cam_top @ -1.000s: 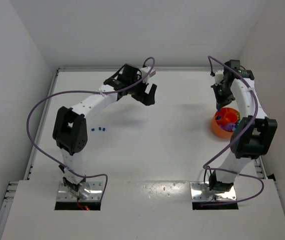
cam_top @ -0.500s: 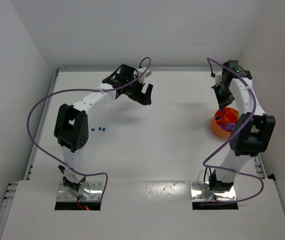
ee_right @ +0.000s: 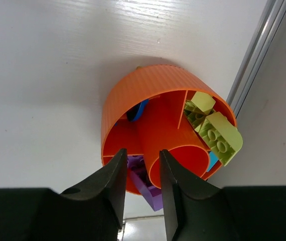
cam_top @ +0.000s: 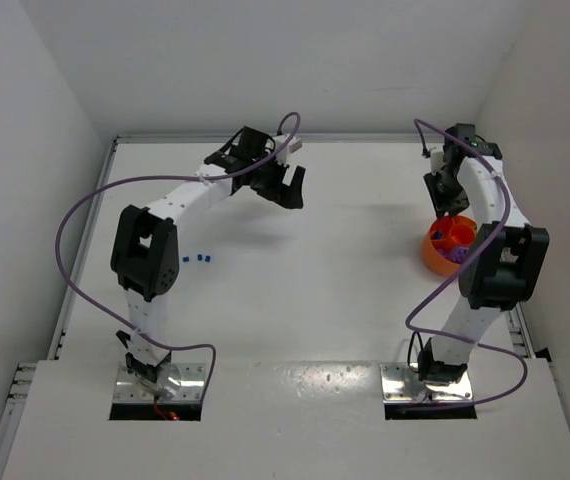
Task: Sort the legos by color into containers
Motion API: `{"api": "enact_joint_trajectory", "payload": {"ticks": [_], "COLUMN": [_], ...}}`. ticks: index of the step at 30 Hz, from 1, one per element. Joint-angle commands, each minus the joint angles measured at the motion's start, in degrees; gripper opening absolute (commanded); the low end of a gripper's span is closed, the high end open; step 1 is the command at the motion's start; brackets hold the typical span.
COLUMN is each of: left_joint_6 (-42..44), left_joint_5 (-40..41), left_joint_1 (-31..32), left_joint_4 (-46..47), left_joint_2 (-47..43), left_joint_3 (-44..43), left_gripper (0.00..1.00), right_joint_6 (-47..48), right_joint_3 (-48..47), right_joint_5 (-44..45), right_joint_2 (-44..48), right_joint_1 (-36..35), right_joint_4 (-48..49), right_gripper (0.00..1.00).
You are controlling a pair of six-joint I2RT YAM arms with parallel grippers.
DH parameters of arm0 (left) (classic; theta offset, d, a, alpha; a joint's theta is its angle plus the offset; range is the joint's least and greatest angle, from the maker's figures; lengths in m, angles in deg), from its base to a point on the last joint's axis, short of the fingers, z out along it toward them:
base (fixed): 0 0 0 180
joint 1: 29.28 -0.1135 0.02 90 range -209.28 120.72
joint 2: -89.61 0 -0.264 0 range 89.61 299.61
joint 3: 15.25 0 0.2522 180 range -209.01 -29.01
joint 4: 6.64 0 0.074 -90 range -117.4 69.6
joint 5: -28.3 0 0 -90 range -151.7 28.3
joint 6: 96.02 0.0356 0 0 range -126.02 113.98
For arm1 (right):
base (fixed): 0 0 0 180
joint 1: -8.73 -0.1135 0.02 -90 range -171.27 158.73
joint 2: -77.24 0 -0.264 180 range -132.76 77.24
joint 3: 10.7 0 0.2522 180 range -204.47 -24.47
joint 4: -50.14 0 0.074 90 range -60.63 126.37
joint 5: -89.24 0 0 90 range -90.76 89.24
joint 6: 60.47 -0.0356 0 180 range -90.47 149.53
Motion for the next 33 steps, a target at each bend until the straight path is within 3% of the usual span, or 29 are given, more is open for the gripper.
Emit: {"api": "enact_joint_trajectory", "payload": {"ticks": [1, 7, 11, 16, 19, 22, 26, 33], "left_joint_6": [-0.6, -0.1, 4.6, 22.2, 28.6, 32.6, 47.4, 65.1], "left_joint_5": [-1.6, 1.6, 4.1, 4.1, 6.7, 7.9, 7.4, 7.4], "left_joint_1": [-0.7, -2.0, -6.1, -12.5, -18.5, -22.0, -28.7, -31.0], "left_joint_4": [0.3, -0.2, -3.1, -14.7, -15.9, -15.9, -19.1, -21.9], "left_joint_2": [0.0, -1.8, -6.5, -13.0, -19.7, -21.6, -22.8, -18.8], "left_joint_3": [-2.1, 0.0, 7.4, 15.8, 22.2, 26.1, 27.9, 27.9], "left_gripper": [0.99, 0.99, 0.99, 0.87, 0.74, 0.66, 0.53, 0.5], "right_joint_6": [0.0, 0.6, 1.3, 2.0, 3.0, 3.5, 4.2, 5.3], "right_joint_3": [0.4, -1.4, -4.9, -4.9, -4.9, -5.5, -6.8, -9.3], "right_joint_5": [1.1, -1.6, -8.3, -13.4, -14.8, -15.5, -17.4, -18.5], "right_joint_2": [0.2, 1.2, 2.4, 4.2, 4.2, 4.2, 2.2, -0.4], "right_joint_1": [0.2, -0.6, -1.2, -2.3, -2.9, -3.5, -5.4, -8.4], "right_joint_4": [1.4, 0.3, -1.5, -2.3, -2.9, -2.9, -4.0, -4.6], "right_gripper": [0.32, 0.32, 0.42, 0.5, 0.53, 0.53, 0.53, 0.58]}}
